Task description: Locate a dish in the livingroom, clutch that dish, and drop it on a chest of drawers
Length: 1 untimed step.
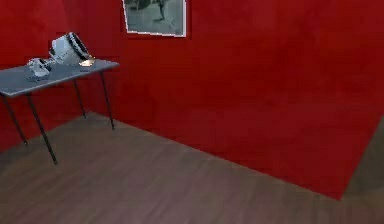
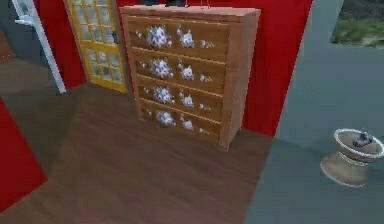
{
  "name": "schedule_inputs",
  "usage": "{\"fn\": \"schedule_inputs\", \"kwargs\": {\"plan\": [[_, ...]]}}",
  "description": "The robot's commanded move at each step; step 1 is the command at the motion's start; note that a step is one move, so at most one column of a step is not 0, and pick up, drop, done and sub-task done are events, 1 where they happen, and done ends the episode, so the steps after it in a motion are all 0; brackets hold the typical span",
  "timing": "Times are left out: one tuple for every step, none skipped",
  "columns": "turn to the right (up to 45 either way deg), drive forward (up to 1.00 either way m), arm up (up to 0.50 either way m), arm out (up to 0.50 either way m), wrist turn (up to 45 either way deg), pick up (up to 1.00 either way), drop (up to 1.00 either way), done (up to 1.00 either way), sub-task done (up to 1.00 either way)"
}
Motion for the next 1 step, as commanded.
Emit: {"fn": "schedule_inputs", "kwargs": {"plan": [[-21.0, 0.0, 0.0, 0.0, 0.0, 0.0, 0.0, 0.0, 0.0]]}}
